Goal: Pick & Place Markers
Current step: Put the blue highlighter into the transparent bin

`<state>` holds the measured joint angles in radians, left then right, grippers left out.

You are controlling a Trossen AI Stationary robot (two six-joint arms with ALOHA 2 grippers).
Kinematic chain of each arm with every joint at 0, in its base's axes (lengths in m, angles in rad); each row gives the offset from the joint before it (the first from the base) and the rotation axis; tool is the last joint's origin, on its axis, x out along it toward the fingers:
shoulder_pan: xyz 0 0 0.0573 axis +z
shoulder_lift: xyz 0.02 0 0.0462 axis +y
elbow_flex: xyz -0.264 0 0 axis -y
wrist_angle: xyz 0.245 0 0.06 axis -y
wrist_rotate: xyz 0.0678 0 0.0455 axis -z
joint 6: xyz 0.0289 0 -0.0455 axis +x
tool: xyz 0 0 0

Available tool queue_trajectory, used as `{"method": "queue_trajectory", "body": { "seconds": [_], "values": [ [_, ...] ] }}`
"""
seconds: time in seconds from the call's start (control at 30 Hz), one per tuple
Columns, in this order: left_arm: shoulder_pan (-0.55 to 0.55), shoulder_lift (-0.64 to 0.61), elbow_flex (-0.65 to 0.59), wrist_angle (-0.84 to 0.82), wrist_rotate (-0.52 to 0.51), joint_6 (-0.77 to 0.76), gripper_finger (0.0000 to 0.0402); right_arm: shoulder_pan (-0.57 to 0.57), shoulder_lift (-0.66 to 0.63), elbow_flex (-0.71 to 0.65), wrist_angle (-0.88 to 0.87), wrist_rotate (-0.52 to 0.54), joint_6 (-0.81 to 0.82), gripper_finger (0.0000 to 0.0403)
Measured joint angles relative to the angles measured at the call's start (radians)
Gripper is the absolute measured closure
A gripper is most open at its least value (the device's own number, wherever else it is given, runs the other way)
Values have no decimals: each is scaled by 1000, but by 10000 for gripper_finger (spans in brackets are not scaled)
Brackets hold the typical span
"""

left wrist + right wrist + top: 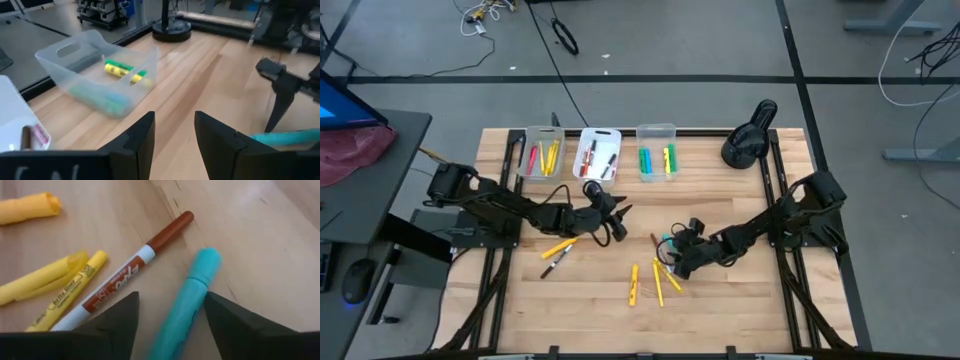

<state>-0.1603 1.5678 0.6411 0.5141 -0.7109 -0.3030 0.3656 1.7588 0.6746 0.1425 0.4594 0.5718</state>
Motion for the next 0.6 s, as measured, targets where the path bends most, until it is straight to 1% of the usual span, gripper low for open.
{"method": "queue_trajectory", "body": {
  "seconds": [0.13,0.3,0.5,0.57,0.6],
  "values": [
    [0,3,0,8,-1,0,257,-9,-5,4,-63,6,0,203],
    [6,3,0,10,-3,1,257,-33,-12,5,-116,-17,-8,250],
    [7,3,1,9,-3,3,257,-89,-15,6,-161,-99,-5,331],
    [7,3,0,9,-3,18,257,-111,-29,4,-159,-118,40,354],
    [7,3,0,9,-3,23,257,-127,-40,3,-157,-126,62,356]
  ]
}}
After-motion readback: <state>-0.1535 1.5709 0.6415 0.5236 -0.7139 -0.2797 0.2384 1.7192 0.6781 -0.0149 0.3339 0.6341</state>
